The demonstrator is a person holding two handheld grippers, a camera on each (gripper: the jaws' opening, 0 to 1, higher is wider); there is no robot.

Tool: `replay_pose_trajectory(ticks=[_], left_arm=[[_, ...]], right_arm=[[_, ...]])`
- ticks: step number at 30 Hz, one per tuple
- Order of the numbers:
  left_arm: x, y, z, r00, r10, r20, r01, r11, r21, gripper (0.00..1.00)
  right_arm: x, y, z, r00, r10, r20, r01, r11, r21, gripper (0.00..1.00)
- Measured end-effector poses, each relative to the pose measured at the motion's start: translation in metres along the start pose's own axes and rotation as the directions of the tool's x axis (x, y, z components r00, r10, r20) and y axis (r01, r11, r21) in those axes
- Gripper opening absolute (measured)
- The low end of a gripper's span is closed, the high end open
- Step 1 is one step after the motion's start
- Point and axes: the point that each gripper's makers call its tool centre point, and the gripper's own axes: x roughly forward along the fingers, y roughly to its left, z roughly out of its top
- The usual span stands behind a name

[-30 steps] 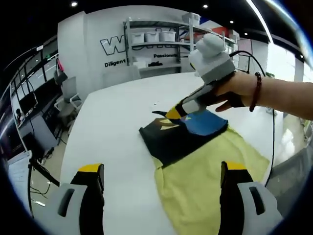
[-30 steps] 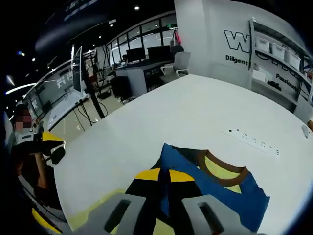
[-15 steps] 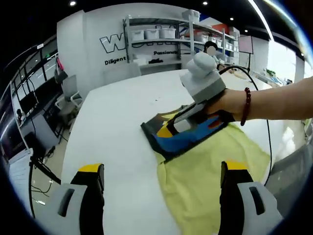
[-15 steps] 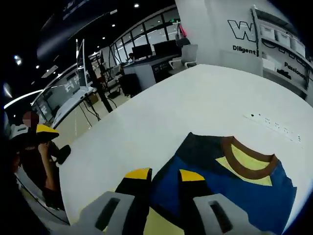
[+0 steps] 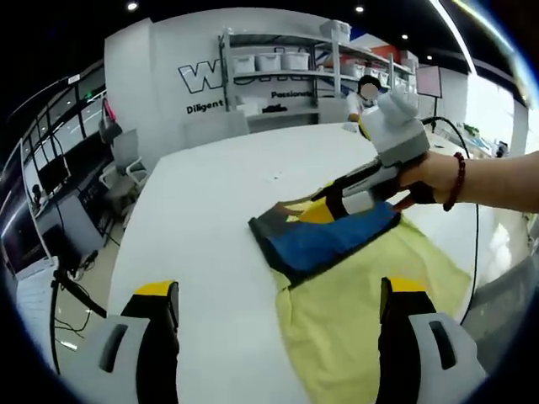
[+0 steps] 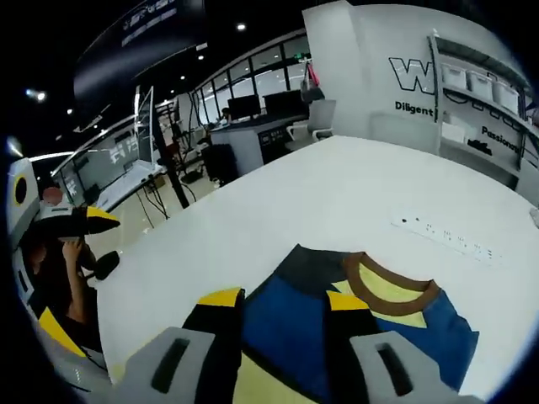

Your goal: Fold the garment on the visible template until the final outline fits inside the template.

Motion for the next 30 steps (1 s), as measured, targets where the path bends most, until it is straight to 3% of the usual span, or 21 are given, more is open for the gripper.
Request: replay_pose_trajectory(ticks=[7, 15, 30], left_arm=[[-0.004, -0.005, 0.003, 1.000, -0.005, 0.013, 0.005, 1.000, 0.001, 0.99], [-0.008, -0.008, 0.003, 1.000, -0.009, 0.017, 0.009, 1.000, -0.006, 0.99], [-0.012, -0.016, 0.003, 1.000, -0.016, 0.019, 0.016, 1.000, -0.002, 0.99]], right_arm=[[-0.027, -0.018, -0.013, 0.999, -0.047, 0.000, 0.047, 0.998, -0.046, 0.32], [-0.056, -0.043, -0.026, 0.995, -0.099, 0.005, 0.099, 0.994, -0.045, 0.33], [-0.098, -0.077, -0.060, 0.986, -0.164, -0.007, 0.165, 0.985, 0.053, 0.36]])
